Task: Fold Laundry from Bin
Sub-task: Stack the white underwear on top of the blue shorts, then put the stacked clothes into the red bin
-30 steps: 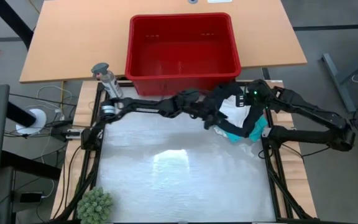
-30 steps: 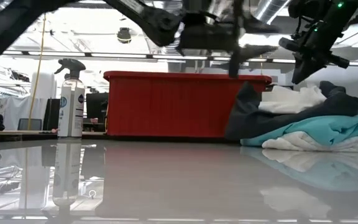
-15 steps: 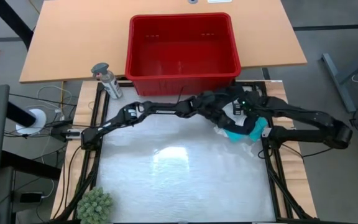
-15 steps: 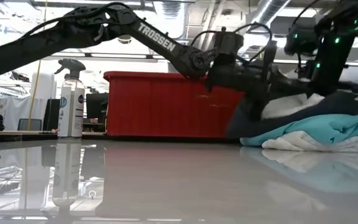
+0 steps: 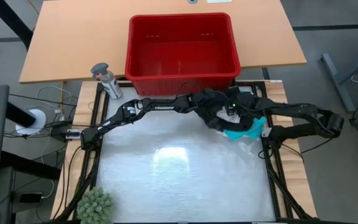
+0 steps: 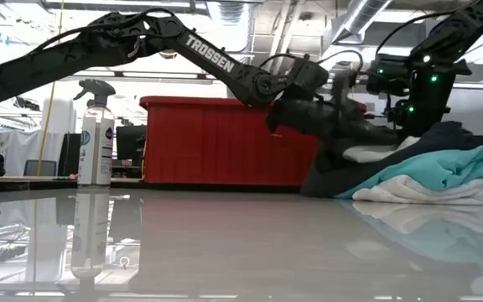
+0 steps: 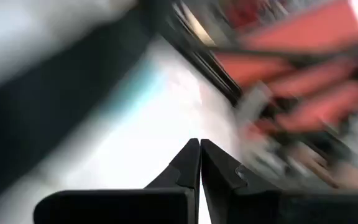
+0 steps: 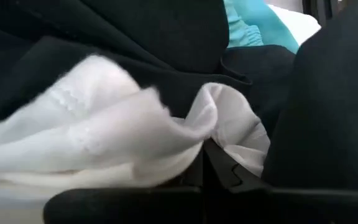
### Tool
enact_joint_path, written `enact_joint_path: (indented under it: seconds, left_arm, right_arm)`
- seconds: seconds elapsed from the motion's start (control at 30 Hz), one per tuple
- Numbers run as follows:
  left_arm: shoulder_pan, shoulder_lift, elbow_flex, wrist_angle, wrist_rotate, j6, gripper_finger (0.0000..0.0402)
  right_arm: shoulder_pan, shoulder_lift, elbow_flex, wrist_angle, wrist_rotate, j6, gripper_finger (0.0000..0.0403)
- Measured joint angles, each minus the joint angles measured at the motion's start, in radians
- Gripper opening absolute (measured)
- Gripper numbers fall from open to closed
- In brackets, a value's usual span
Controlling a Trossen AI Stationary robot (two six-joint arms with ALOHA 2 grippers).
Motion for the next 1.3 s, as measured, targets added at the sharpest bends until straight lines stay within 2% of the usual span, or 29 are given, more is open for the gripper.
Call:
enact_joint_path:
  seconds: [0.1,0.13,0.3,0.37,0.47,0.53,0.6,0.67,0.77,0.9,1.0,1.2,1.3]
  left_arm:
    - [-0.005,-0.043,-0.002,-0.145,0.222,-0.004,0.0000]
    - [-0.007,-0.069,-0.002,-0.220,0.252,0.035,0.0000]
    - [0.001,-0.231,-0.001,-0.648,0.237,0.341,0.0000]
    - [0.002,-0.296,-0.001,-0.847,0.163,0.505,0.0000]
    - [-0.005,-0.388,-0.002,-1.096,-0.053,0.723,0.0000]
    - [-0.013,-0.446,-0.002,-1.196,-0.182,0.795,0.0000]
    - [-0.015,-0.499,-0.022,-1.223,-0.237,0.820,0.0000]
    - [-0.008,-0.546,-0.046,-1.220,-0.246,0.818,0.0000]
    - [0.020,-0.614,-0.051,-1.200,-0.245,0.773,0.0000]
    - [0.054,-0.717,-0.051,-1.239,-0.257,0.732,0.0000]
    - [0.074,-0.807,-0.051,-1.232,-0.311,0.686,0.0000]
    - [0.113,-0.994,-0.051,-1.117,-0.390,0.592,0.0000]
    - [0.108,-1.068,-0.050,-1.104,-0.454,0.577,0.0000]
  right_arm:
    - [0.061,0.004,-0.001,-0.008,0.027,0.066,0.0016]
    - [0.082,0.005,-0.001,-0.012,0.034,0.087,0.0016]
    - [0.182,0.011,-0.004,-0.014,0.039,0.207,0.0016]
    - [0.214,0.014,-0.004,-0.013,0.029,0.252,0.0016]
    - [0.267,0.034,-0.004,0.004,0.030,0.317,0.0016]
    - [0.312,0.054,-0.004,0.050,0.037,0.344,0.0016]
    - [0.361,0.075,-0.004,0.107,0.042,0.379,0.0016]
    - [0.400,0.084,0.006,0.139,0.021,0.410,0.0016]
    - [0.416,0.068,0.048,0.083,-0.001,0.453,0.0018]
    - [0.371,0.028,0.116,0.049,-0.086,0.389,0.0021]
    - [0.369,0.011,0.190,0.011,-0.098,0.319,0.0021]
    - [0.333,-0.014,0.416,-0.310,0.024,0.185,0.0026]
    - [0.287,-0.016,0.496,-0.471,0.045,0.124,0.0034]
